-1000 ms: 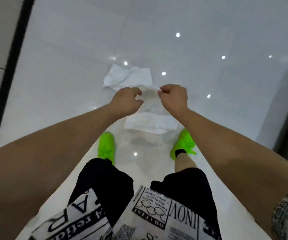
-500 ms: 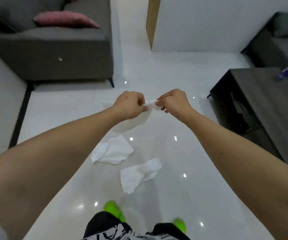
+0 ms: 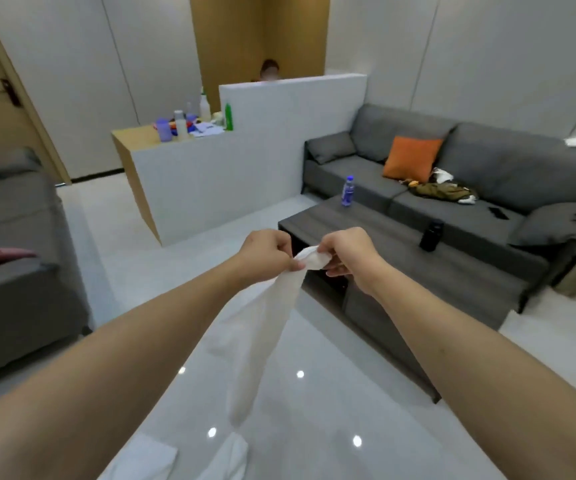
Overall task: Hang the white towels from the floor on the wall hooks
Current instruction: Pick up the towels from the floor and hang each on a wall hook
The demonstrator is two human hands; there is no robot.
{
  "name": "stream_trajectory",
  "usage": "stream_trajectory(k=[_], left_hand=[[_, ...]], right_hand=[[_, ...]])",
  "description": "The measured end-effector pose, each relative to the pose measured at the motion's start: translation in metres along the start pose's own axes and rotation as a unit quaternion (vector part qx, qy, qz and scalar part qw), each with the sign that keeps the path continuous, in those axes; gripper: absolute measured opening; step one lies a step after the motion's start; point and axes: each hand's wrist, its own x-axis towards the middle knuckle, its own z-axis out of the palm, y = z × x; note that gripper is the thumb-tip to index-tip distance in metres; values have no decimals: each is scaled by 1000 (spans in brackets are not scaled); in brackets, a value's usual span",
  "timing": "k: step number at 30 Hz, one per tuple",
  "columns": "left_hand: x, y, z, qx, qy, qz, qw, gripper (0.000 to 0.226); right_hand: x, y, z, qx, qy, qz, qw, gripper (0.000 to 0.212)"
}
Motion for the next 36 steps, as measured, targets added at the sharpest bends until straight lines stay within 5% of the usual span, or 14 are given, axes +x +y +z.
stream_trajectory(k=[9,21,27,31,36], left_hand=[[30,197,196,-34,-142,145,979,25],[37,368,417,-19,-266,340,902,20],[72,455,508,-64,-274,365,887,19],[117,519,554,-78,-263,383,882,19],[162,572,606,-117,-183,373,902,25]], right_hand=[[-57,55,-254,145,180,28,972,26],[-111,140,-471,322,431,90,838,20],[-108,166,-582,154,521,99,834,20],[-110,172,-652,-102,417,198,881,32],[-107,193,-721,-289,469,309,776,7]])
